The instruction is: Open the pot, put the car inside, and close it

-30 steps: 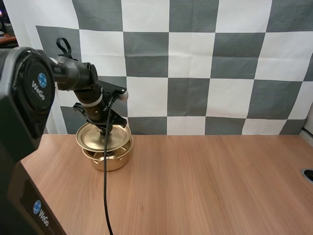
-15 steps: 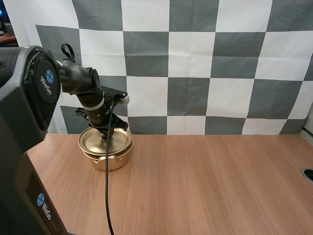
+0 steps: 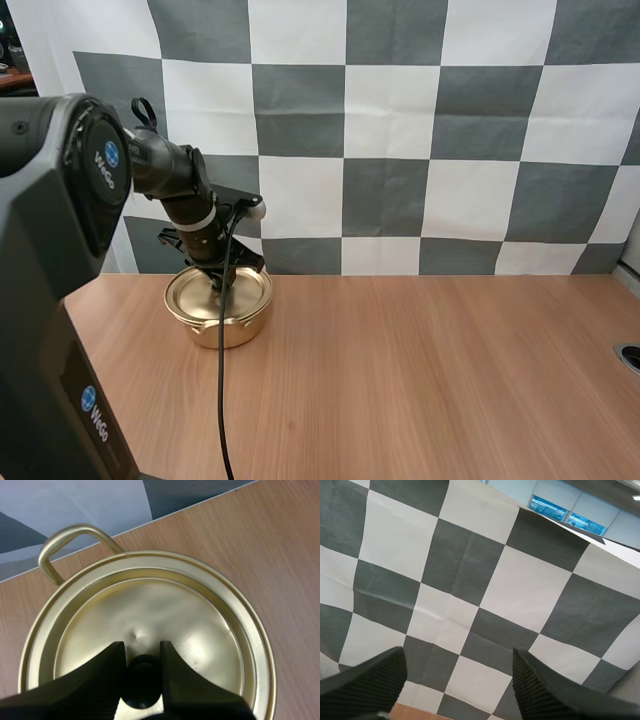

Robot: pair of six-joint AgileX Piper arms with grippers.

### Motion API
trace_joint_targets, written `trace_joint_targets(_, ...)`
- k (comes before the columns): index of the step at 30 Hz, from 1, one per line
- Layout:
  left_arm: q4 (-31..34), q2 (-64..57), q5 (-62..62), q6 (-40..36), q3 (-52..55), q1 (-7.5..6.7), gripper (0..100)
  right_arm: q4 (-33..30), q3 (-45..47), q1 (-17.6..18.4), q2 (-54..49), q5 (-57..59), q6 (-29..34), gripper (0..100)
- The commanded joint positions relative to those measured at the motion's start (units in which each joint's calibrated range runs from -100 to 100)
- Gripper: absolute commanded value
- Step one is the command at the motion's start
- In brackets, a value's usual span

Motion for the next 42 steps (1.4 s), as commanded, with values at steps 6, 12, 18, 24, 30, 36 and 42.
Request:
trace_joint_targets(6, 0.02, 0.09, -0.15, -1.9, 0.01, 0.0, 9, 0.0, 0.02, -0.04, -0.02, 0.0, -0.08, 100)
trace_joint_targets(12, -0.03, 0.09, -0.15, -1.13, 0.01, 0.0, 38, 0.0, 0.02, -0.04, -0.02, 0.0, -0.08, 100)
trace_joint_targets(18, 0.2, 0.09, -0.15, -1.05, 0.01, 0.0, 47, 0.0, 0.02, -0.04, -0.02, 0.0, -0.08, 100)
trace_joint_targets(24, 0.2, 0.09, -0.15, 0.11, 0.01, 0.0, 65, 0.0, 0.02, -0.04, -0.02, 0.0, -0.18, 100)
trace_joint_targets(30, 1.59, -0.03, -0.15, 1.95, 0.01, 0.0, 100, 0.52, 0.02, -0.04, -0.02, 0.0, -0.48, 100)
trace_joint_targets(36, 1.95, -0.03, 1.04, 1.6, 0.01, 0.0, 100, 0.52, 0.02, -0.04, -0.02, 0.0, -0.48, 100)
trace_joint_targets(42, 1.95, -0.03, 0.44, 1.17, -0.27, 0.0, 100, 0.52, 0.02, -0.04, -0.02, 0.0, -0.48, 100)
